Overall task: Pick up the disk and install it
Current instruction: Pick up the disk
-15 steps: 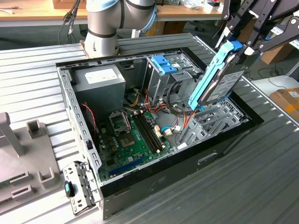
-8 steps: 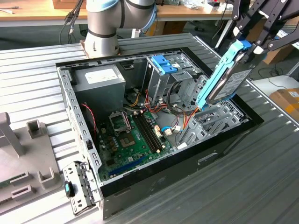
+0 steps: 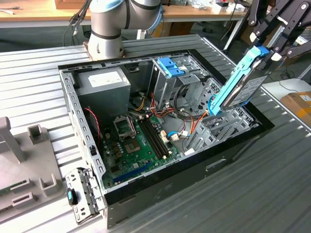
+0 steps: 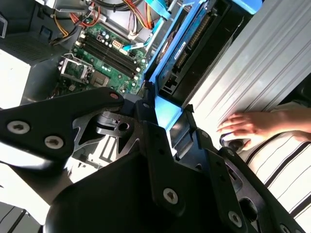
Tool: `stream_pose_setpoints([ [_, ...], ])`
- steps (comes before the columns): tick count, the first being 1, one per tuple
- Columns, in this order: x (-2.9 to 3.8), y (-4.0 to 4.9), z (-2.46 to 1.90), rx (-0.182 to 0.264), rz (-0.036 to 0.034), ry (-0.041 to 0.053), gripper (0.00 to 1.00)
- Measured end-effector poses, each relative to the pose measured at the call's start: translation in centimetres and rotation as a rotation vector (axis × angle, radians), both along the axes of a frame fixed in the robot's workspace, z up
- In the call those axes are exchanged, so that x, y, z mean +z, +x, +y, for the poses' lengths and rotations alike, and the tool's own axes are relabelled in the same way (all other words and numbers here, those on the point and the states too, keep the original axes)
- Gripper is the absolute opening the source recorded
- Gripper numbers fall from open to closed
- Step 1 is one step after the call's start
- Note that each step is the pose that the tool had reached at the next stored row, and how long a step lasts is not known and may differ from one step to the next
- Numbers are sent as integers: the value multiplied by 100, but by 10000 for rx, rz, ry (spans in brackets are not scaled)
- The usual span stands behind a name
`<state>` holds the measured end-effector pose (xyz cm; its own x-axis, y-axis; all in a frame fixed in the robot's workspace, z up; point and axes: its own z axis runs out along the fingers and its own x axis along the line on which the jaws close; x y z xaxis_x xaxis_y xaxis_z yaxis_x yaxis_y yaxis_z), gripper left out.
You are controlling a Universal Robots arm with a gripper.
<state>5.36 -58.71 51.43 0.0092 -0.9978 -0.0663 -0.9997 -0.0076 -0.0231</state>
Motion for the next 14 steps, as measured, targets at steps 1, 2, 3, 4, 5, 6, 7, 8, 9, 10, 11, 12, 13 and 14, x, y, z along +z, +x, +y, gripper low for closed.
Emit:
stream_pose_setpoints([
  [1, -13, 14, -3, 0, 0, 2, 37],
  [2, -20, 40, -6, 0, 0, 0, 37],
  [3, -29, 57, -8, 1, 0, 1, 37],
  [4, -40, 63, -8, 0, 0, -1, 37],
  [5, -62, 68, -9, 0, 0, 1, 37],
  [6, -78, 71, -9, -1, 0, 1, 37],
  [7, -99, 76, -10, -1, 0, 1, 37],
  [8, -115, 79, -10, -1, 0, 2, 37],
  [9, -136, 85, -10, 0, 0, 1, 37],
  [10, -153, 89, -10, 0, 0, 1, 37],
  [11, -176, 96, -10, 0, 0, 2, 37],
  [12, -198, 106, -16, 0, 0, 1, 37],
  [13, -208, 112, -21, 0, 0, -1, 37],
  [14, -216, 116, -26, 0, 0, -1, 37],
])
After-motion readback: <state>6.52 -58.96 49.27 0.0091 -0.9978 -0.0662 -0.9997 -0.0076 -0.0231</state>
